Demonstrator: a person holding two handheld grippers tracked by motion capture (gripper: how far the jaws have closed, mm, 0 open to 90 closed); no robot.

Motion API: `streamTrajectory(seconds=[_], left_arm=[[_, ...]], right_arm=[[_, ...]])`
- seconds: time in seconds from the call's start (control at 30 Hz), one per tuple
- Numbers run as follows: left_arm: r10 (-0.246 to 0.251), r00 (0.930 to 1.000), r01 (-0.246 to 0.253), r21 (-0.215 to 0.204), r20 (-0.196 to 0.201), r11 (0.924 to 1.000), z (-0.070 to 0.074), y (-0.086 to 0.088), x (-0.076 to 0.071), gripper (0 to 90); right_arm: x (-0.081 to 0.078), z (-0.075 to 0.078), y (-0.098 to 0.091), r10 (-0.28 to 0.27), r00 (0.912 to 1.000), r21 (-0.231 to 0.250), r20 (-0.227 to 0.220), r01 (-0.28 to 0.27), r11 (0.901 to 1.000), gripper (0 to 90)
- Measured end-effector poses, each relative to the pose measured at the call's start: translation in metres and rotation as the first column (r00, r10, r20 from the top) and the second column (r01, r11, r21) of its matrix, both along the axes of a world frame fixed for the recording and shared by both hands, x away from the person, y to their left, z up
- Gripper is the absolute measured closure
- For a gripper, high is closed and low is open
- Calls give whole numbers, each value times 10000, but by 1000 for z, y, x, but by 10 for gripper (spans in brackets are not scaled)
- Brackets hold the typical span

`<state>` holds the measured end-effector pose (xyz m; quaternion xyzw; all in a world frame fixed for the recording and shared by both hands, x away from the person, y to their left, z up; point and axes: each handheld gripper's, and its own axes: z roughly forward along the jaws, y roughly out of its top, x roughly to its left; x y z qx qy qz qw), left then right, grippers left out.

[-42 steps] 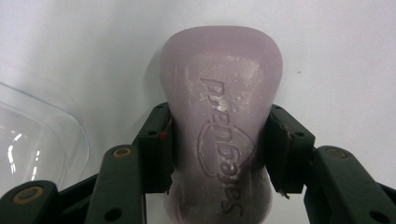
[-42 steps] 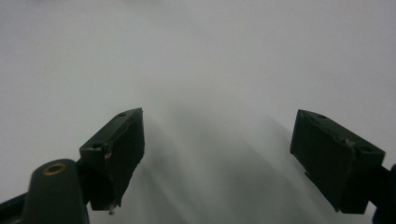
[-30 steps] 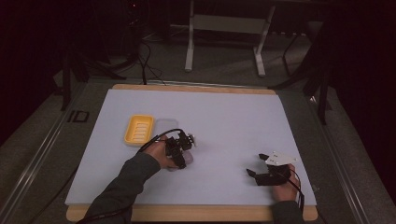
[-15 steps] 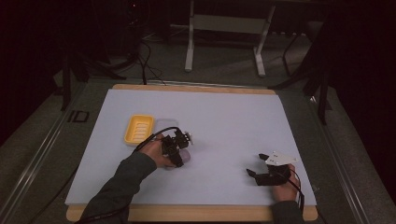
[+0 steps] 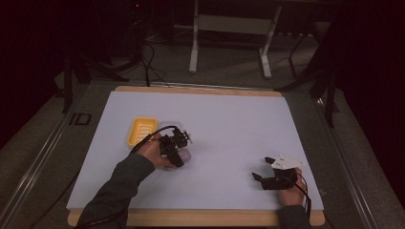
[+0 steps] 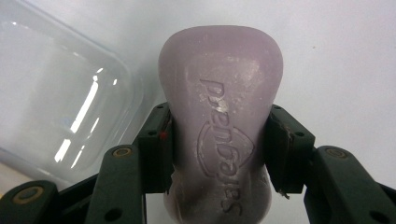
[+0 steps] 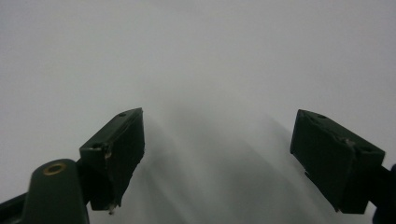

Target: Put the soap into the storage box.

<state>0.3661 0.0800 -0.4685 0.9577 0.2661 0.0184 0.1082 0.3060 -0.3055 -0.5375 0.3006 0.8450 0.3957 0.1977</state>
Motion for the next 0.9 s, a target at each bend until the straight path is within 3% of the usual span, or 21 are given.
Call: streamTrajectory(seconds=[0.7, 0.9], left_arm=[[620, 9976, -606, -446, 304, 9972, 21, 28, 6, 498], [1042, 9936, -1008, -722, 436, 9923, 29, 42, 11, 498]], right_arm=[[-1, 1, -3, -41, 10000, 396, 38, 40, 9992, 174], [-1, 1, -3, -27, 10000, 403, 38, 25, 9992, 174]])
